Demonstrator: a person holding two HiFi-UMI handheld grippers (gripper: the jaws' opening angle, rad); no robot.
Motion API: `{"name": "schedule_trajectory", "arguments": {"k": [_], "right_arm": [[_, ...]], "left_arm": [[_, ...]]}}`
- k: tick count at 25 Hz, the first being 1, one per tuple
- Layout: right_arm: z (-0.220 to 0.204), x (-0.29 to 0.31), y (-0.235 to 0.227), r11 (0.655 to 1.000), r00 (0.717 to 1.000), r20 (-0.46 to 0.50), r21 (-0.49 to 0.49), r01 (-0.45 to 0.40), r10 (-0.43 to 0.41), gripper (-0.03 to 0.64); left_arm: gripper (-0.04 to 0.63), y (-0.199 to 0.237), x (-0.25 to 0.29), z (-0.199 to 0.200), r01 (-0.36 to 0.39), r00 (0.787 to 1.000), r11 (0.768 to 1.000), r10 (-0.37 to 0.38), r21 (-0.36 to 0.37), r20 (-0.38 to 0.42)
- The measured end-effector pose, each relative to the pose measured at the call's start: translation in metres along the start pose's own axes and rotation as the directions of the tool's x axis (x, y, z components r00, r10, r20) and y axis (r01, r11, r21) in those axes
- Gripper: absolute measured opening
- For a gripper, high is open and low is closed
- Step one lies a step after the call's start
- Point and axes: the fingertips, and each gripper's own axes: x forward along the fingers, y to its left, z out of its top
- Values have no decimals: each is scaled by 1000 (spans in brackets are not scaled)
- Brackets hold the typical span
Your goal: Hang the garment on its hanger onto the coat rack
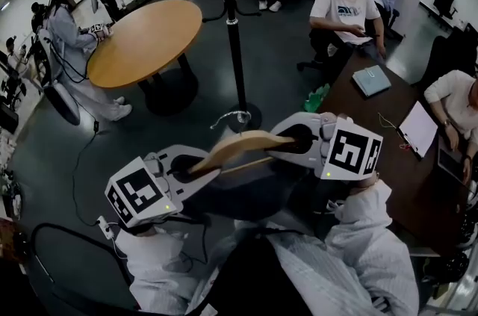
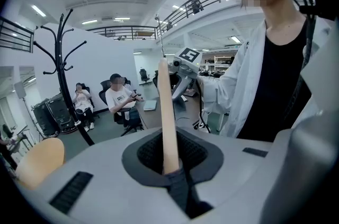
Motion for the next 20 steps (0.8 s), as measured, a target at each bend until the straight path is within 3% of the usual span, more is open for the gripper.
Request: {"name": "schedule_trajectory", "arguments": {"k": [6, 12, 17, 20], "right_arm": [[19, 49, -47, 996, 997, -6, 52, 75, -75, 41], [-8, 69, -93, 990, 993, -56, 98, 105, -100, 41], [-21, 95, -167, 986, 991, -58, 109, 124, -118, 41], [-24, 91, -218, 986, 991, -59, 110, 128, -122, 41]], "left_arm": [[32, 63, -34, -20, 60, 998, 997, -60, 54, -8], [32, 117, -14, -35, 104, 995, 993, -104, 60, -2], [32, 197, -6, -42, 126, 992, 990, -126, 65, 1], [32, 245, 3, -25, 137, 990, 989, -138, 63, 2]]}}
